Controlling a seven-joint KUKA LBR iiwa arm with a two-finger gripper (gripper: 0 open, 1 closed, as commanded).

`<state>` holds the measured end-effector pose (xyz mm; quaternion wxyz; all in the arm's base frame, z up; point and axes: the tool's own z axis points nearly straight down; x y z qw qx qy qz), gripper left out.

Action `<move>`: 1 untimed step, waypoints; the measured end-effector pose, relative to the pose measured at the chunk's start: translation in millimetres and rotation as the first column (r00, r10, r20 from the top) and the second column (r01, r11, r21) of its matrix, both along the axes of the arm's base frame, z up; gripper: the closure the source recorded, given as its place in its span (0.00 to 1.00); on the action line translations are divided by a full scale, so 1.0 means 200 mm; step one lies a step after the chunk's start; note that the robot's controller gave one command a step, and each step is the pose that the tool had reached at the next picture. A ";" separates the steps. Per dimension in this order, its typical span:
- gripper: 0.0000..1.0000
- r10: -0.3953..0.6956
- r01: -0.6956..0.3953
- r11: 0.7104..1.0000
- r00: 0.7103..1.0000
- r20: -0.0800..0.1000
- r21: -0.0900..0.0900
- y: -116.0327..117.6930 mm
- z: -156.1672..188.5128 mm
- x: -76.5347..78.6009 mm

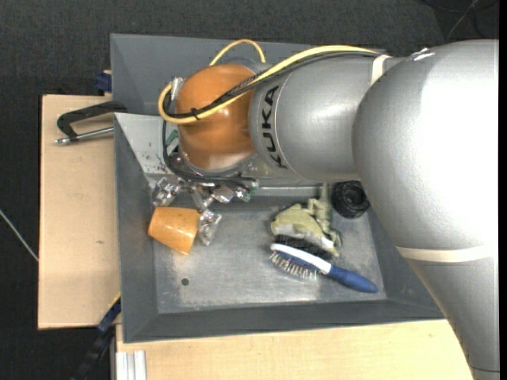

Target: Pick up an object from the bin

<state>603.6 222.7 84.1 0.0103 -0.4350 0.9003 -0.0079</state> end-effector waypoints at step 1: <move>1.00 -0.002 0.002 1.000 1.000 0.000 -0.002 -0.01 0.00 0.00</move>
Offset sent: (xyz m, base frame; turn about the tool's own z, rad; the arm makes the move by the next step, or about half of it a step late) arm 0.0000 0.0000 0.0000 0.0000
